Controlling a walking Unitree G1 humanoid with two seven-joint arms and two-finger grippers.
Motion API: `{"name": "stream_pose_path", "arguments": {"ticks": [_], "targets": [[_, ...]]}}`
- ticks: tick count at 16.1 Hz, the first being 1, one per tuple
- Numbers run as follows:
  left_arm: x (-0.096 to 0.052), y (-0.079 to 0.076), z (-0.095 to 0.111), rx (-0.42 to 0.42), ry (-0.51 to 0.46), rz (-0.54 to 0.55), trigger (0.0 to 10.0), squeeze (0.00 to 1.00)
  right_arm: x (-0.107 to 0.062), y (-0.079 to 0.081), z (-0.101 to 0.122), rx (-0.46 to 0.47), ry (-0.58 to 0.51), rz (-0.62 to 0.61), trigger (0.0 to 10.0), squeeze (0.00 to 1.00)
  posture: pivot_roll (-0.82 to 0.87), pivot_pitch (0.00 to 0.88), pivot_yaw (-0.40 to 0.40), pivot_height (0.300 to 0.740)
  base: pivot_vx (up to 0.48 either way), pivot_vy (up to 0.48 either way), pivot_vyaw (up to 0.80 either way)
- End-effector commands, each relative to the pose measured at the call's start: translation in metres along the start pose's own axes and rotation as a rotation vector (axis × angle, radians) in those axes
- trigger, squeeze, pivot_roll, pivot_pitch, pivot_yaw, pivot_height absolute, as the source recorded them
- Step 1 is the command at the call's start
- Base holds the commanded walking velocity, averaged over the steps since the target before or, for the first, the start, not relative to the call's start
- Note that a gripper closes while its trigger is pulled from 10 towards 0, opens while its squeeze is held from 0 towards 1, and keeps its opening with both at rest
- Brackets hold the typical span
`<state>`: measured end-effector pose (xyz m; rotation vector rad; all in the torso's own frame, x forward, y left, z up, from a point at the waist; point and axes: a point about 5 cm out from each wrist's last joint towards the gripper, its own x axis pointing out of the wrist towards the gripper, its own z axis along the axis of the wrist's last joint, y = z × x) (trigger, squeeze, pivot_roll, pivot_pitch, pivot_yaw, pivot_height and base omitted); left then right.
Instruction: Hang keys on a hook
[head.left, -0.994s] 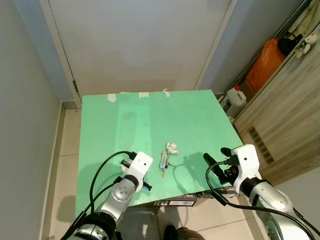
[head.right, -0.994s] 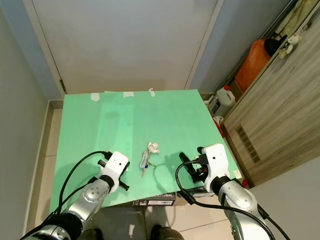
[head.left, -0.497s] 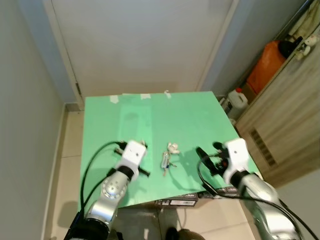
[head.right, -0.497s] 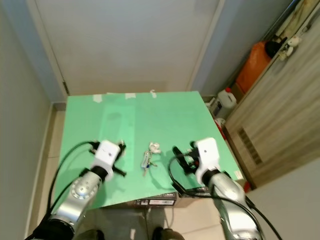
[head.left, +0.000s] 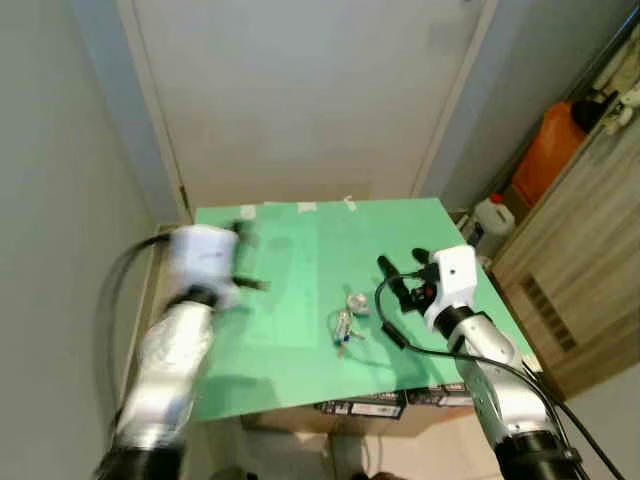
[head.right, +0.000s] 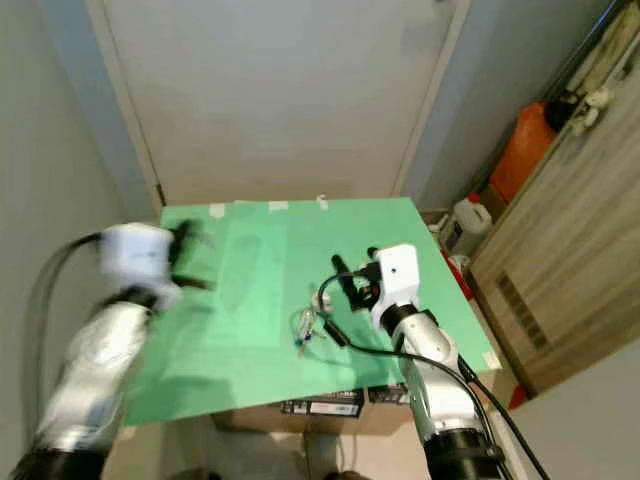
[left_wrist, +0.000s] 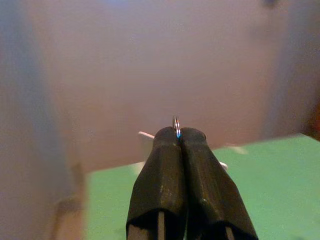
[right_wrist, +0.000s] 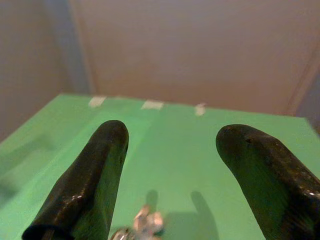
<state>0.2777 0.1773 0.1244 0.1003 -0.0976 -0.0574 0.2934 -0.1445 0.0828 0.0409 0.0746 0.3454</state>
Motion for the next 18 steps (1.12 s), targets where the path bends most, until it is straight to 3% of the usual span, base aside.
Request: {"name": "stream_pose_path", "arguments": {"ticks": [1,4,9,13,16,18], "targets": [[-0.010,0.016,0.008,-0.020,-0.012,0.111,0.0,0.00,0.001,-0.013,0.008,0.044,-0.053,-0.072,10.0,0.00,0.05,0.000,-0.031,0.740,0.000,0.000,0.00],[-0.029,0.003,0.004,0.078,-0.048,0.051,0.0,0.00,-0.003,-0.020,0.015,0.105,-0.154,-0.160,10.0,0.00,0.05,0.000,-0.020,0.740,0.000,0.000,0.00],[-0.014,0.007,0.010,0.045,-0.060,0.092,0.0,0.00,0.001,-0.020,0.010,0.116,-0.172,-0.188,10.0,0.00,0.04,0.000,0.000,0.740,0.000,0.000,0.00],[-0.007,-0.002,-0.007,-0.078,0.062,0.024,0.0,0.00,0.007,-0.013,0.005,0.110,-0.139,-0.147,10.0,0.00,0.05,0.000,-0.001,0.740,0.000,0.000,0.00],[-0.007,-0.012,-0.004,-0.058,0.043,-0.027,0.0,0.00,0.007,-0.009,0.001,0.112,-0.131,-0.129,10.0,0.00,0.05,0.000,-0.003,0.740,0.000,0.000,0.00],[-0.005,-0.009,-0.004,-0.046,0.046,-0.011,0.0,0.00,0.008,-0.008,-0.001,0.112,-0.123,-0.122,10.0,0.00,0.05,0.000,-0.003,0.740,0.000,0.000,0.00]]}}
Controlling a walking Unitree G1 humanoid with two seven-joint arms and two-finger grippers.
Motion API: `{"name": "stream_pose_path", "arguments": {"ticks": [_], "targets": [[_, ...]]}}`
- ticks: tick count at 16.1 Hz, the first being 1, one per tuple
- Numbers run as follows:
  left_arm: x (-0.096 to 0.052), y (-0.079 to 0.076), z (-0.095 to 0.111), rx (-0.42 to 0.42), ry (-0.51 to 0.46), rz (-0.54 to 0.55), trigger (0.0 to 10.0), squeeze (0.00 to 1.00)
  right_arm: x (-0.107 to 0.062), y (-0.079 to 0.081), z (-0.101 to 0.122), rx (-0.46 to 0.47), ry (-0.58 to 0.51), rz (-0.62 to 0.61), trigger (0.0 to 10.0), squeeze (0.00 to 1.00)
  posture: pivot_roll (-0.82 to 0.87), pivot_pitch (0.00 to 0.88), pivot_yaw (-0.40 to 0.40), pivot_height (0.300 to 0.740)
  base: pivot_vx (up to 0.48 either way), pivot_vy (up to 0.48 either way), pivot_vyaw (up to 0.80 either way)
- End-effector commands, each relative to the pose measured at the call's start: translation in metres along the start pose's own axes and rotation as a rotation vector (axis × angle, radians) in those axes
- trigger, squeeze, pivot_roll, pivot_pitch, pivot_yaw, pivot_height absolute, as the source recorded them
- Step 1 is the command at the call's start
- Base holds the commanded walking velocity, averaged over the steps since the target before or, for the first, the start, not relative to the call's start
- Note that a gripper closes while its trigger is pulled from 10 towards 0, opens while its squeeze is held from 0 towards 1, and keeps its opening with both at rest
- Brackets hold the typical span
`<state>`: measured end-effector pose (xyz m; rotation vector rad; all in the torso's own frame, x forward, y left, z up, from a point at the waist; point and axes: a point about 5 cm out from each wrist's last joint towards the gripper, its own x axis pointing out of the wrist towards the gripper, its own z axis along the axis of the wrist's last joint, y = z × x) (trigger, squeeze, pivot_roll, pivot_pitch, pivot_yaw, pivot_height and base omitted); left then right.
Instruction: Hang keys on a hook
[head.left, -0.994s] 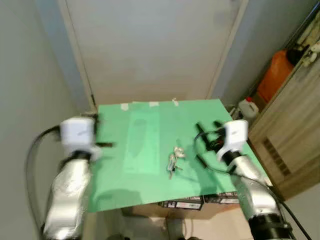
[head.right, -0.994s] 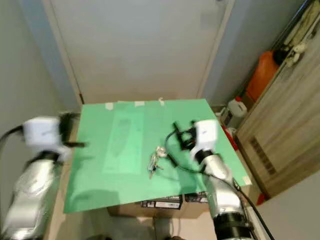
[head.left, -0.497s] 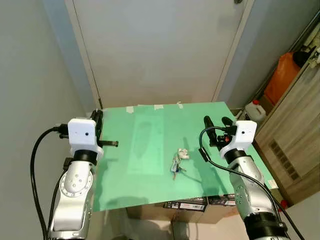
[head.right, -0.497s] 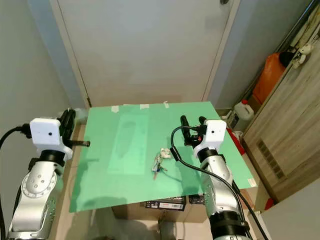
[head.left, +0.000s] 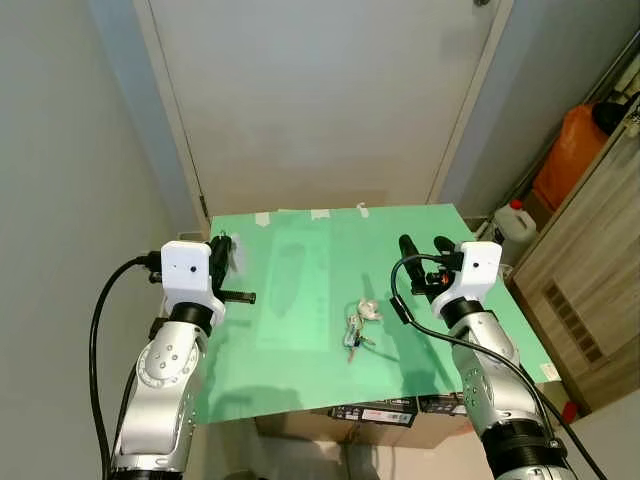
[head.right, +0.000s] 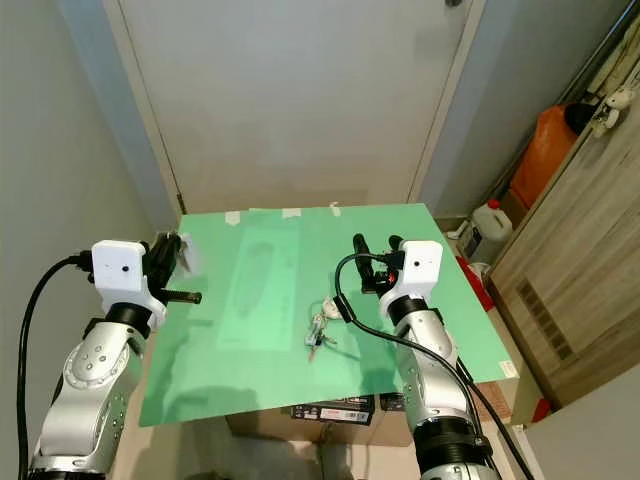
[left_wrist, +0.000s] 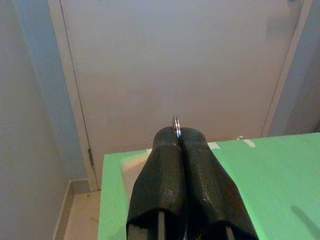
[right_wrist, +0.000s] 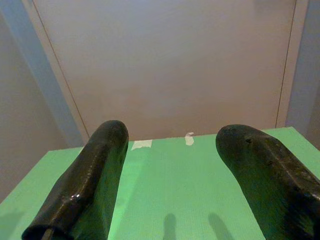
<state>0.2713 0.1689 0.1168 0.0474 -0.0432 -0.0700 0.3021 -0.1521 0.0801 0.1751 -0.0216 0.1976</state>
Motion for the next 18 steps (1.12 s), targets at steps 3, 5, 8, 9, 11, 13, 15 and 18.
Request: {"name": "stream_pose_path", "arguments": {"ticks": [3,5,8,9,11,13,15,18], "targets": [[0.008,-0.004,-0.002,-0.008,0.022,-0.041,0.0,0.00,0.003,0.005,0.000,-0.008,0.008,0.040,10.0,0.00,0.05,0.000,-0.009,0.740,0.000,0.000,0.00],[0.010,-0.004,-0.006,0.006,0.021,-0.072,0.0,0.00,0.003,0.007,-0.001,-0.003,0.014,0.054,10.0,0.00,0.04,0.000,-0.011,0.740,0.000,0.000,0.00],[0.010,-0.005,-0.001,0.001,-0.013,-0.077,0.0,0.00,0.001,0.009,-0.004,0.002,0.022,0.060,10.0,0.00,0.04,0.000,-0.009,0.740,0.000,0.000,0.00],[0.010,-0.007,-0.001,0.001,-0.016,-0.076,0.0,0.00,0.000,0.009,-0.005,0.001,0.028,0.061,10.0,0.00,0.04,0.000,-0.012,0.740,0.000,0.000,0.00],[0.011,-0.008,-0.002,0.003,-0.018,-0.071,0.0,0.00,-0.001,0.009,-0.006,0.001,0.033,0.063,10.0,0.00,0.04,0.000,-0.011,0.740,0.000,0.000,0.00],[0.012,-0.007,-0.001,0.005,-0.030,-0.072,0.0,0.00,-0.001,0.008,-0.008,0.006,0.044,0.059,10.0,0.00,0.05,0.000,-0.011,0.740,0.000,0.000,0.00],[0.012,-0.006,0.000,-0.015,-0.038,-0.069,0.0,0.00,-0.001,0.009,-0.009,0.010,0.048,0.060,10.0,0.00,0.05,0.000,-0.011,0.740,0.000,0.000,0.00],[0.012,-0.006,0.001,-0.024,-0.042,-0.067,0.0,0.00,-0.001,0.010,-0.010,0.014,0.055,0.060,10.0,0.00,0.05,0.000,-0.009,0.740,-0.239,0.000,0.00]]}}
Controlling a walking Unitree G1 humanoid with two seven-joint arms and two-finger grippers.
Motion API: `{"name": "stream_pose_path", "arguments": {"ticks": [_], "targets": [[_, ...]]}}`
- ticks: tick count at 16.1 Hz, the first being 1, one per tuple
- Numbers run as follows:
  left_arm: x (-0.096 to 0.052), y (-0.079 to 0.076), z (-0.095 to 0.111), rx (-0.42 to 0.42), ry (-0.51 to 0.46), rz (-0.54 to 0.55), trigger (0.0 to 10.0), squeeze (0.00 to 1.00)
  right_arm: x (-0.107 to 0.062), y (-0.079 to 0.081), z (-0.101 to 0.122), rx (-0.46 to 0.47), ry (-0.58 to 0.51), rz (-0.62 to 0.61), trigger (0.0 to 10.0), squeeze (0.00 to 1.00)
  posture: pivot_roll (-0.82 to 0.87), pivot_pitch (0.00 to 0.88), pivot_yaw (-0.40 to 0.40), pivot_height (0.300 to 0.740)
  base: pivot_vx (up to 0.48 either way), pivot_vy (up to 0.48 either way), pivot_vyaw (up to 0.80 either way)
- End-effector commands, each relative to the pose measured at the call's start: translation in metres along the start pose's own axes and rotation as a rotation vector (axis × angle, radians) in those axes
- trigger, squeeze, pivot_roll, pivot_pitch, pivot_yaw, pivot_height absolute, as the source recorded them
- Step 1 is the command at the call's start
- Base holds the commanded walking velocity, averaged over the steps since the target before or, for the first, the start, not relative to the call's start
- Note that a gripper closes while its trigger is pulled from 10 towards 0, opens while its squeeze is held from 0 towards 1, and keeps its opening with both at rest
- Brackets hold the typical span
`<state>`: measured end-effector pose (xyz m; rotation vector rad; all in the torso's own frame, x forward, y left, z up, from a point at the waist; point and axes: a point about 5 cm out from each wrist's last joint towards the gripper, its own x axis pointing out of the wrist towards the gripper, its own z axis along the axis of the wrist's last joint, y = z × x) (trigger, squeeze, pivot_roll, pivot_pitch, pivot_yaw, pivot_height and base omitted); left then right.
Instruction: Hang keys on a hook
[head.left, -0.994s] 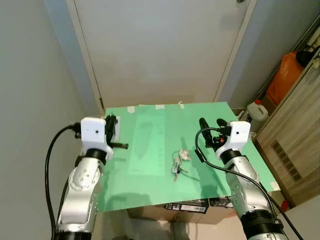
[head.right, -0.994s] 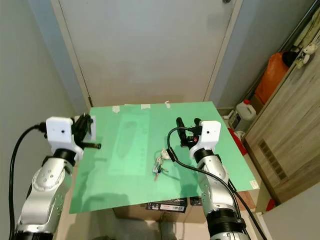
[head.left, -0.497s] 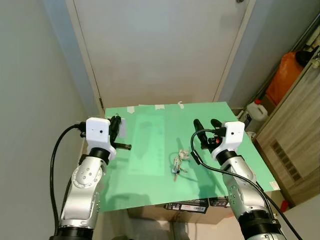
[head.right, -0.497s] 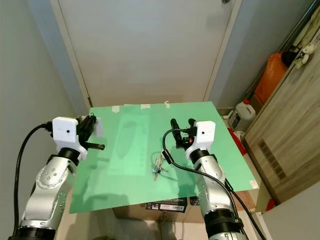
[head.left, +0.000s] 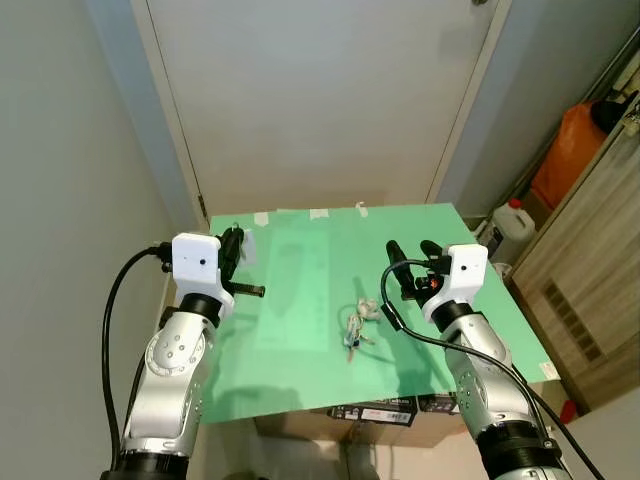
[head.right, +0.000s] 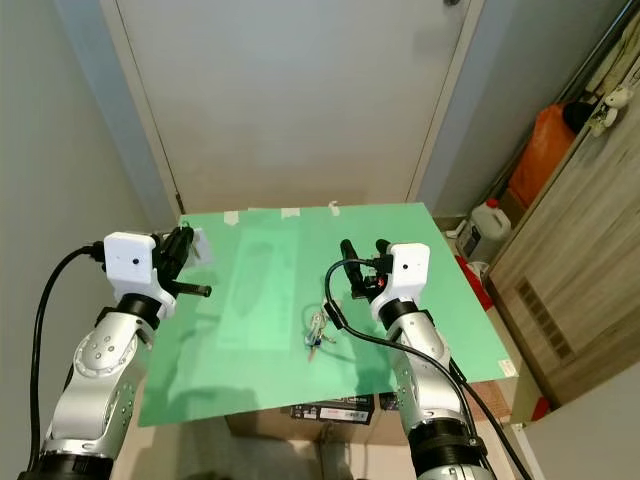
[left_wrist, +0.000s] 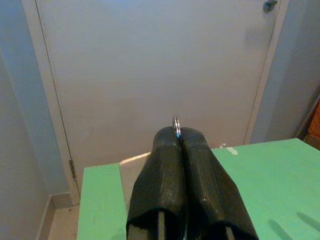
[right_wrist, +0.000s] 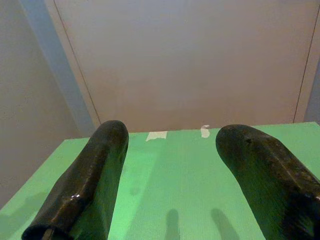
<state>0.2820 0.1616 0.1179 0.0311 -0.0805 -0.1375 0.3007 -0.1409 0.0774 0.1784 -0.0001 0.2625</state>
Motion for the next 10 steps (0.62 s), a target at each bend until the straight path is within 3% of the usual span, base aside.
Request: {"name": "stream_pose_path", "arguments": {"ticks": [1,8,10], "targets": [[0.0020,0.0007,0.0000,-0.007,-0.003,-0.001,0.0,0.00,-0.0019,-0.0003,-0.0058,0.009,0.029,-0.001,10.0,0.00,0.05,0.000,-0.009,0.740,-0.450,0.000,0.00],[0.0052,0.0006,0.0000,-0.008,-0.001,-0.003,0.0,0.00,-0.0034,0.0008,-0.0078,0.000,0.045,0.010,10.0,0.00,0.05,0.000,-0.007,0.740,-0.304,0.000,0.00],[0.0056,0.0005,0.0004,-0.008,-0.006,-0.003,0.0,0.00,-0.0032,0.0023,-0.0091,-0.013,0.057,0.016,10.0,0.00,0.04,0.000,-0.007,0.740,0.000,0.000,0.00]]}}
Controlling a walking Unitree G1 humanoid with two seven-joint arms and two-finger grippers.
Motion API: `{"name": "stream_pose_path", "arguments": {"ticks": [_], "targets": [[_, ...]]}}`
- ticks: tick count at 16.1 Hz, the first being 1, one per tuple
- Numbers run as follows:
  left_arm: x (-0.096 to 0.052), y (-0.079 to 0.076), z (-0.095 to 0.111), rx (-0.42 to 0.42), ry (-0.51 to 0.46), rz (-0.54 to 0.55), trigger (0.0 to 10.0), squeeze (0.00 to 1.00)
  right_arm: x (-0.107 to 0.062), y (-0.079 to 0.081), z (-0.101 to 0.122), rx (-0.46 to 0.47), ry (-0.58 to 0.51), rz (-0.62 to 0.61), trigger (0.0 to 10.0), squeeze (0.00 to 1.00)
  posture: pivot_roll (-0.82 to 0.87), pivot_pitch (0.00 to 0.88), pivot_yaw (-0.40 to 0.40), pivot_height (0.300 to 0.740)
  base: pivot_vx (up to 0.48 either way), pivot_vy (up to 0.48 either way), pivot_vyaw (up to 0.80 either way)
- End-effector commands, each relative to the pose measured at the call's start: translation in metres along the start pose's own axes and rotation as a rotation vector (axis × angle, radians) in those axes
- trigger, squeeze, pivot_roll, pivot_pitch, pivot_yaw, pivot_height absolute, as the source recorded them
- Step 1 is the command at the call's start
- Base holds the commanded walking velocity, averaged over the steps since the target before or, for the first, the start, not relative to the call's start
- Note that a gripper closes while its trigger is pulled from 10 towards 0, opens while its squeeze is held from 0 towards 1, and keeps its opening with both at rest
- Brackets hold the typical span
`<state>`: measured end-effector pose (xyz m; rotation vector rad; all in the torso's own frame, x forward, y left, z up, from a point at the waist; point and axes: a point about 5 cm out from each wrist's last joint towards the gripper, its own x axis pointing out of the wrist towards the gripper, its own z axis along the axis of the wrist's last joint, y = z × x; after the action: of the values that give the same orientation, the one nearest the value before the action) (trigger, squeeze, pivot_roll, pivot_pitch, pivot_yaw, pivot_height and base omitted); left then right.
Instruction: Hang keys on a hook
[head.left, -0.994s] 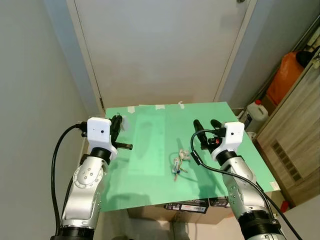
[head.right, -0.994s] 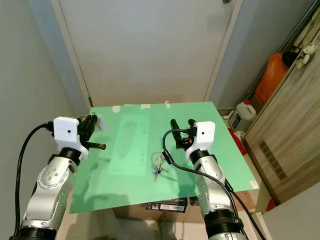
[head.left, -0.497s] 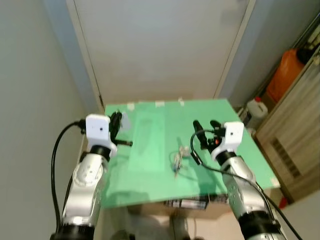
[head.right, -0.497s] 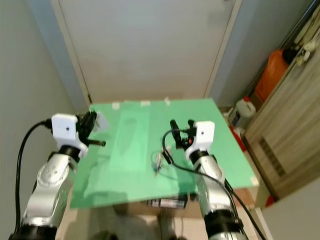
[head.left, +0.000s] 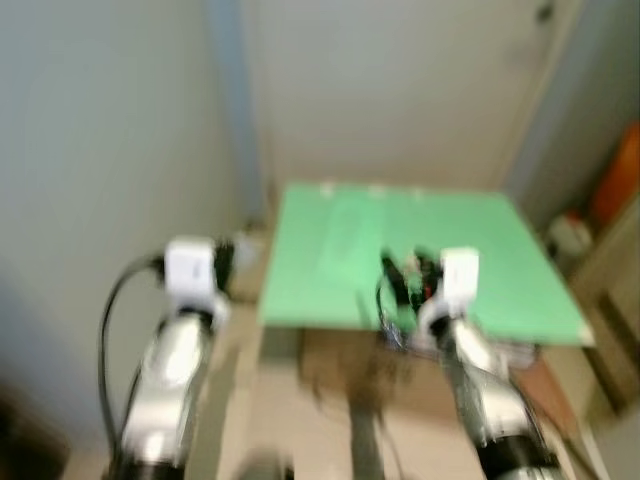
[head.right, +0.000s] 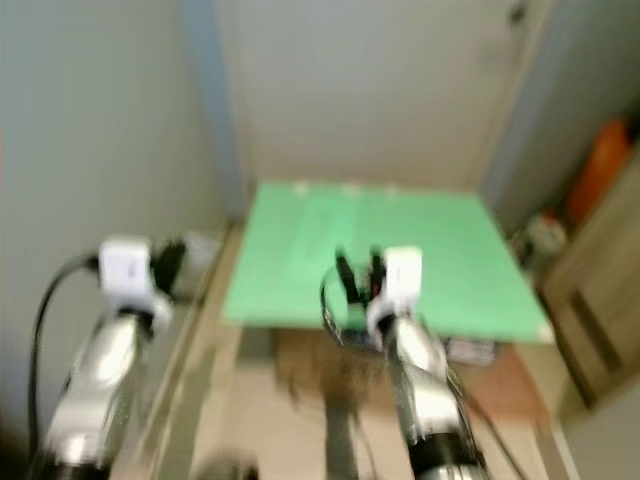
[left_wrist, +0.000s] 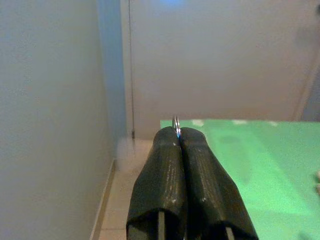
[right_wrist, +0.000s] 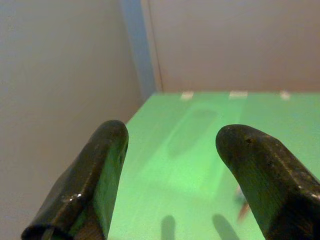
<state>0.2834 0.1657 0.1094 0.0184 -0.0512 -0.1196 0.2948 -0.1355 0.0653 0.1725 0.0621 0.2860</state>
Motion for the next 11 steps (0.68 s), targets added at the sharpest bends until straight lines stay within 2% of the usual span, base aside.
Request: {"name": "stream_pose_path", "arguments": {"ticks": [1,11], "targets": [[0.006,-0.004,0.010,0.009,-0.038,-0.029,0.0,0.00,0.001,-0.002,0.003,-0.012,-0.001,-0.006,10.0,0.00,0.04,0.000,-0.006,0.740,0.000,0.000,-0.66],[0.009,-0.022,0.002,0.051,0.009,-0.187,0.0,0.00,0.000,-0.005,0.002,-0.020,0.009,-0.023,10.0,0.00,0.03,0.000,0.002,0.740,0.000,0.000,-0.64]]}}
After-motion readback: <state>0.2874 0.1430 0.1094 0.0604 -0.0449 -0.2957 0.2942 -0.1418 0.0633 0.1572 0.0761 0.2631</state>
